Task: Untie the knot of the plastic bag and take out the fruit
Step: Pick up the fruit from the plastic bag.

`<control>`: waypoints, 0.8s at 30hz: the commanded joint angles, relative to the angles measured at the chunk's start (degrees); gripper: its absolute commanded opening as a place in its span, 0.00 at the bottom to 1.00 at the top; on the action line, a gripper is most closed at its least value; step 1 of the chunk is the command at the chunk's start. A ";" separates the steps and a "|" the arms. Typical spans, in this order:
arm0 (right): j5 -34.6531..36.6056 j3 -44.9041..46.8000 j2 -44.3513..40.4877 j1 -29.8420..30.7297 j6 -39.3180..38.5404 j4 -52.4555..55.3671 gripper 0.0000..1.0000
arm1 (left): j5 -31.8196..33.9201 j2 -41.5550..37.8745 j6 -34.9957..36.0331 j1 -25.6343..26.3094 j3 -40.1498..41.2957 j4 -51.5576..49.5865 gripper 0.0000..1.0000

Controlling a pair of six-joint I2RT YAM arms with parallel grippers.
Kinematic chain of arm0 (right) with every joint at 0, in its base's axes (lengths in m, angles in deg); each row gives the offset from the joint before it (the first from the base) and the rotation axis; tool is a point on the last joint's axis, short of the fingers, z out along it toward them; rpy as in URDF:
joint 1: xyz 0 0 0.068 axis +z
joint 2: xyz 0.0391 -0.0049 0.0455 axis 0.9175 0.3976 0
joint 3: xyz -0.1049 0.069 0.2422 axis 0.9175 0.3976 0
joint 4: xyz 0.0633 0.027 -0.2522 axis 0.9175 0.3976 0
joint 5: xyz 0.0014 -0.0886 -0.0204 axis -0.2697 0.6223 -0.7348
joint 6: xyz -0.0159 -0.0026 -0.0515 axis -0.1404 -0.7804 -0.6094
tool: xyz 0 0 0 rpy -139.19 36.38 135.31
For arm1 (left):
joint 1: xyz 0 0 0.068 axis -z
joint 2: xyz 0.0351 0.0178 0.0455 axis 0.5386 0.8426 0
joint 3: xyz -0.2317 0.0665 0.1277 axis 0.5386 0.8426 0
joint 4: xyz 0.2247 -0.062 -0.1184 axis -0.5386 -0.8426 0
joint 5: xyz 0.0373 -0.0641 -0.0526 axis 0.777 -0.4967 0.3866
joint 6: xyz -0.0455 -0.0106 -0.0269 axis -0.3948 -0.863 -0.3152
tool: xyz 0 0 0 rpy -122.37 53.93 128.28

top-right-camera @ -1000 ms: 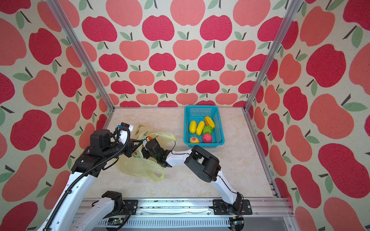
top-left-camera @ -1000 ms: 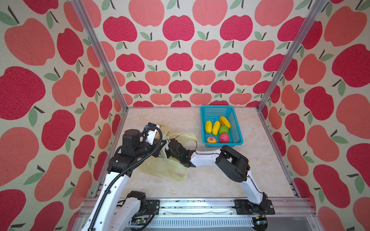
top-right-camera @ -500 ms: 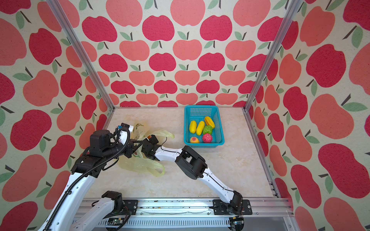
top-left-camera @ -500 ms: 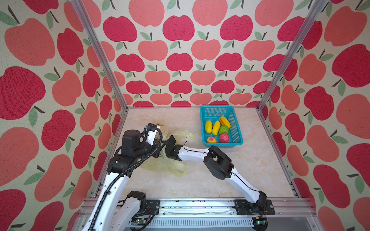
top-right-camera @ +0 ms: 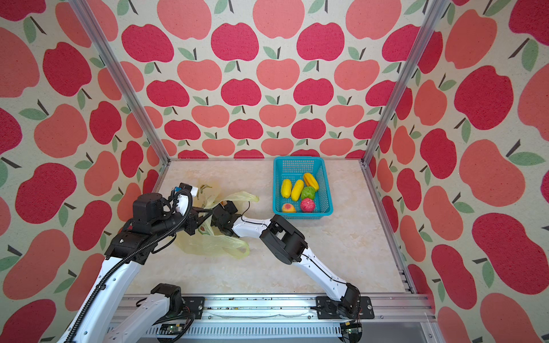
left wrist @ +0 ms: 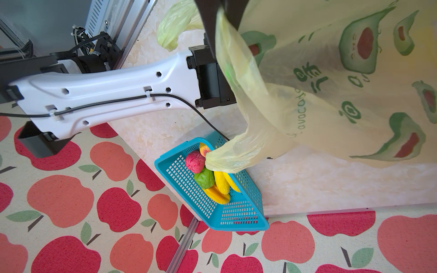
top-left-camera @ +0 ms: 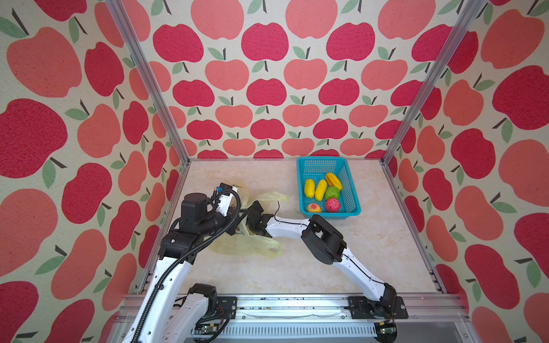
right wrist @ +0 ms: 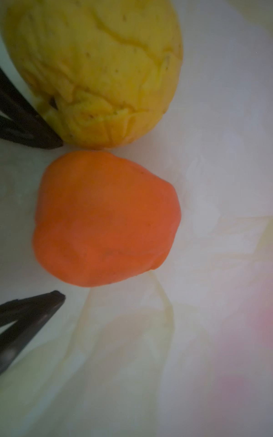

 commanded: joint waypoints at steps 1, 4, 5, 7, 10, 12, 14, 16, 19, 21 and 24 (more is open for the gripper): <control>-1.72 -0.79 2.30 -1.06 2.34 -4.78 0.97 | -5.09 -0.51 -0.91 -0.10 0.65 2.23 0.00; -3.68 -0.88 3.17 -2.23 4.48 -6.79 0.96 | -6.81 -0.99 -1.07 0.50 1.01 3.08 0.00; -4.31 -0.75 3.24 -2.45 4.62 -7.68 0.94 | -7.07 -1.11 -1.01 0.65 1.02 3.24 0.00; -4.57 -0.09 3.40 -2.61 3.75 -10.04 0.89 | -7.57 -1.22 -1.18 0.76 1.09 3.51 0.00; -6.89 1.83 2.82 -2.53 1.87 -13.69 0.73 | -7.03 -1.31 -1.10 0.85 1.05 3.26 0.00; -7.43 3.86 1.81 -2.17 1.09 -15.54 0.63 | -6.03 -1.46 -0.93 0.81 1.06 2.96 0.00; -7.01 7.25 -0.04 -1.54 -0.04 -18.43 0.55 | -4.48 -1.57 -0.67 0.75 0.86 2.33 0.00; -6.84 11.27 -2.44 -1.06 -0.99 -21.59 0.52 | -2.53 -1.57 -0.27 0.67 0.68 1.58 0.00; -6.93 18.46 -7.47 -0.37 -1.85 -25.69 0.44 | 1.04 -1.74 0.07 0.26 0.52 0.52 0.00; -7.81 24.66 -11.48 -0.28 -0.78 -28.80 0.40 | 2.81 -1.91 0.13 -0.12 0.39 0.12 0.00; -10.67 35.98 -18.64 -0.10 0.47 -36.71 0.35 | 4.57 -2.25 0.31 -0.97 0.47 -0.28 0.00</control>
